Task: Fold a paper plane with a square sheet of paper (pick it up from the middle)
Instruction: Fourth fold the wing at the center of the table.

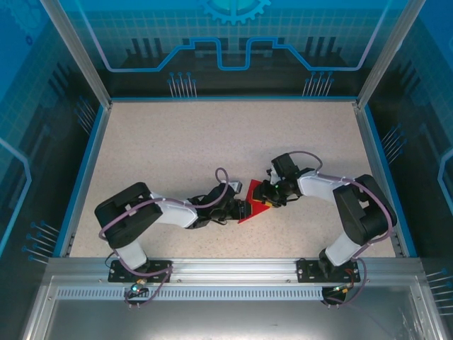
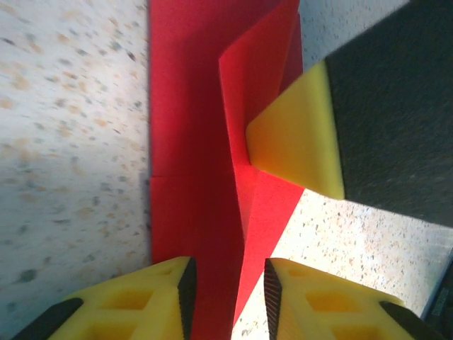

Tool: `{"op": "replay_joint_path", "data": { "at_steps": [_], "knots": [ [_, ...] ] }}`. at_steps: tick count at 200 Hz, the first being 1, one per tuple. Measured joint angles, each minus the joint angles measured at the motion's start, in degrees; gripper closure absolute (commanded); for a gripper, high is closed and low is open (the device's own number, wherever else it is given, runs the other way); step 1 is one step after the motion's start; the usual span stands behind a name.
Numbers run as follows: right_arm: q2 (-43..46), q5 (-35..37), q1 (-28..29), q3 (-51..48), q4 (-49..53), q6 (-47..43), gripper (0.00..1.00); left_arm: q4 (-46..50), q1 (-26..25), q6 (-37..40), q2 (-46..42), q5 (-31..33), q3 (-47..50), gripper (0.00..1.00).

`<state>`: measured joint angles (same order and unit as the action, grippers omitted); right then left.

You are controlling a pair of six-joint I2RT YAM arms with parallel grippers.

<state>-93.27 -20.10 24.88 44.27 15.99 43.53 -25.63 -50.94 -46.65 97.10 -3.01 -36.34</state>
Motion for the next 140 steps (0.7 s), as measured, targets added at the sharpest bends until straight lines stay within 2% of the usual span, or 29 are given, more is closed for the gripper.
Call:
{"op": "replay_joint_path", "data": {
  "at_steps": [27,55,96,140],
  "knots": [
    [-0.9,0.7,0.4,1.5,2.0,0.4,0.53,3.6,1.1,-0.3,-5.9,1.9,1.3,0.65],
    [-1.6,1.6,0.9,2.8,3.6,0.7,0.51,4.4,1.6,-0.7,-9.4,1.9,2.1,0.71],
    [-2.4,2.1,1.3,4.1,5.0,1.5,0.48,4.8,1.6,-0.7,-8.9,-1.4,1.4,0.84],
    [-2.8,2.2,1.3,4.8,5.8,2.8,0.47,4.5,1.6,-0.4,-4.2,-5.2,-2.7,0.87]
  ]
}}
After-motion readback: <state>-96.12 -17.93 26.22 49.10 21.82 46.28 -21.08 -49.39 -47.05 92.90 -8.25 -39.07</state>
